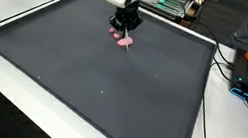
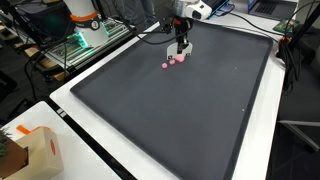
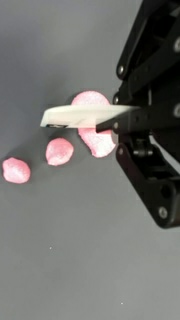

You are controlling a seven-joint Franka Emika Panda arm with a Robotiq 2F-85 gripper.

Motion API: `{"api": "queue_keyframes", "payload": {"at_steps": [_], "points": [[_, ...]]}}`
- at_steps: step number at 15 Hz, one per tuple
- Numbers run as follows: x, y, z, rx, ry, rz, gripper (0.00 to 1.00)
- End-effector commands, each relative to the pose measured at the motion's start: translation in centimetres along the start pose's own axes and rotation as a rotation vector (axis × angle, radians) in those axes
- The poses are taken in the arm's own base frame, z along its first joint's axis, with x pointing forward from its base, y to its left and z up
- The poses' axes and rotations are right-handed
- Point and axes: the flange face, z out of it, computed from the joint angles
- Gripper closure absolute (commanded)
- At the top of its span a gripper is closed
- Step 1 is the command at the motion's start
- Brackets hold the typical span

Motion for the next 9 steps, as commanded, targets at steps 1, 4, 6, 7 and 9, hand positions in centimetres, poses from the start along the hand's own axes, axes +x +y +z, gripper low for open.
{"api": "queue_keyframes", "payload": {"at_steps": [1,4,6,7,9], "points": [[-4.1,0.1,2.8,0.052,-0.063,-0.009,0.99],[-5.8,0.3,3.0,0.056,-0.066,-0.011,0.99],[-6.8,0.7,3.1,0.055,-0.071,0.001,0.99],[-7.3,0.8,3.1,0.053,-0.075,0.007,0.99],[-8.1,1.1,3.0,0.05,-0.084,0.026,0.99]]}}
